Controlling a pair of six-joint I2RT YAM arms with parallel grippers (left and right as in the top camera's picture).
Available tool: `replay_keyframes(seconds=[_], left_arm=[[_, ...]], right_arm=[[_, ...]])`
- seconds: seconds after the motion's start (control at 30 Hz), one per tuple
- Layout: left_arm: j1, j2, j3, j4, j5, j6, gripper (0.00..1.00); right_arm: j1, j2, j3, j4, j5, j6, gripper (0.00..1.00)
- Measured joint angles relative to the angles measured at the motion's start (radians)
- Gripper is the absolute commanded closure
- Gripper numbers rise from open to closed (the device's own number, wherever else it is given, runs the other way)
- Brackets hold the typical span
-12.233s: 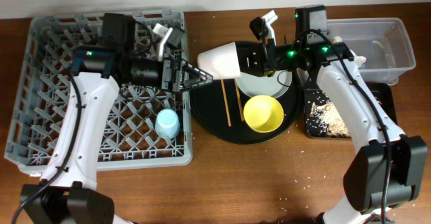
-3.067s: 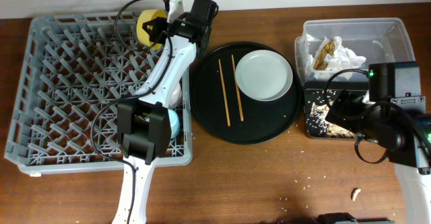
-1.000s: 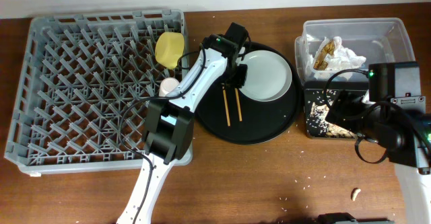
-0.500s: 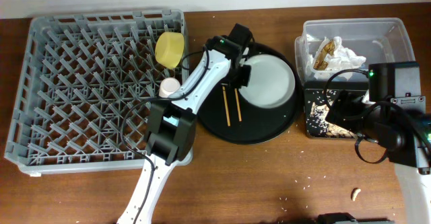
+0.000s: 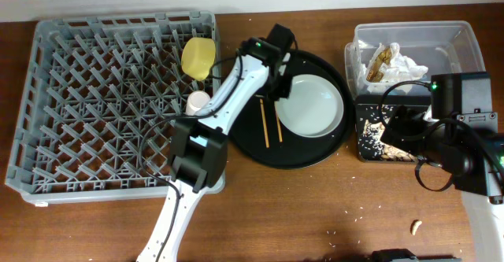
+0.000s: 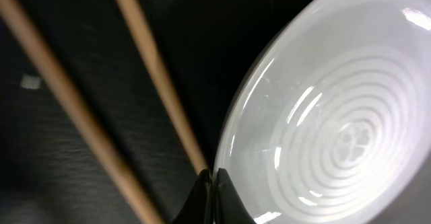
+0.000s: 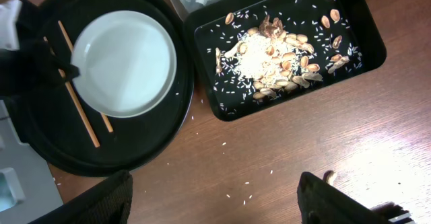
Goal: Sort waste into correct bins and load items into the dishwasher rack
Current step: 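Lift the white plate and stand it in the rack behind the bowl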
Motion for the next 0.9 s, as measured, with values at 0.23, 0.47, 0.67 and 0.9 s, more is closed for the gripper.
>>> replay_keyframes(seconds=[0.23,0.47,0.67,0.9], left_arm=[[0.043,-0.087,0.085,-0.077,-0.114,0.023,0.99],[0.085,-0.323,0.109,-0.107,-0.244,0.047,0.99],[0.184,-0.464,0.119,-0.112,-0.439,0.154,0.99],[0.255,-0.476,0.122,-0.108,-0.823,0.247,0.99]], right_arm=[[0.000,0.000,0.000,0.000,0.000,0.000,0.21],[0.000,0.000,0.000,0.001,0.000,0.000,0.21],[0.000,0.000,0.000,0.000,-0.001,0.000,0.21],[0.000,0.000,0.000,0.000,0.000,0.000,0.12]])
